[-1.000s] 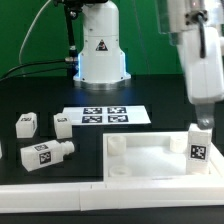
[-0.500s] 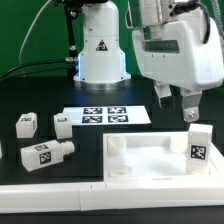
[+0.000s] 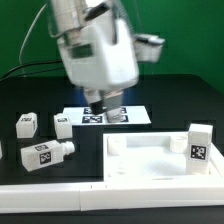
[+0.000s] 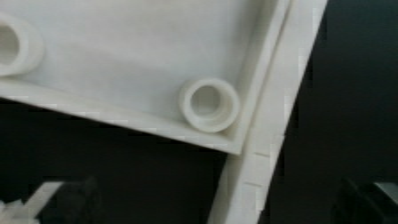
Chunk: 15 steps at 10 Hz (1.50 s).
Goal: Assemble square table
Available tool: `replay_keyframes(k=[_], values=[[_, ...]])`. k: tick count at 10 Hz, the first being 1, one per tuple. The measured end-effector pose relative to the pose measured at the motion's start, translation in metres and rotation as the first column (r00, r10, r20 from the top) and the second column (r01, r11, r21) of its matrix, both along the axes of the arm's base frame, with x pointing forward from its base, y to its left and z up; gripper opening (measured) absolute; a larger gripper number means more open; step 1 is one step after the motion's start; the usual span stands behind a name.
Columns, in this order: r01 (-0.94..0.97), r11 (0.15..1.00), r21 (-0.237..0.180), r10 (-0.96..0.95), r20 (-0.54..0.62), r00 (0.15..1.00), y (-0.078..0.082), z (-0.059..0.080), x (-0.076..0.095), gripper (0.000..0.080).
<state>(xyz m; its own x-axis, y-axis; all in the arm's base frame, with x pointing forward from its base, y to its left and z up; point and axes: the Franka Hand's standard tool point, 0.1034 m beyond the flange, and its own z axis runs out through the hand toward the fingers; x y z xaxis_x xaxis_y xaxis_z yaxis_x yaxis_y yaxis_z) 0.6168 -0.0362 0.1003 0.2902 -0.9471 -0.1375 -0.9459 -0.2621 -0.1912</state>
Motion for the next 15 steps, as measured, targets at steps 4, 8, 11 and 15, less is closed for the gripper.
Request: replay_keyframes(k=[4,8,11,15], values=[[0.037,0.999,0.004,-0.037,-0.006,0.999,0.004,-0.003,0.0,0.0649],[-0.036,0.997,0.072,0.044,-0.11,0.993,-0.056,-0.039,-0.036,0.0649],[-0.087,0.996,0.016,0.088,-0.108,0.99,-0.065,-0.034,-0.028,0.0649],[-0.174,0.985,0.013,0.174,-0.083,0.981,-0.1,-0.049,-0.053,0.0649]])
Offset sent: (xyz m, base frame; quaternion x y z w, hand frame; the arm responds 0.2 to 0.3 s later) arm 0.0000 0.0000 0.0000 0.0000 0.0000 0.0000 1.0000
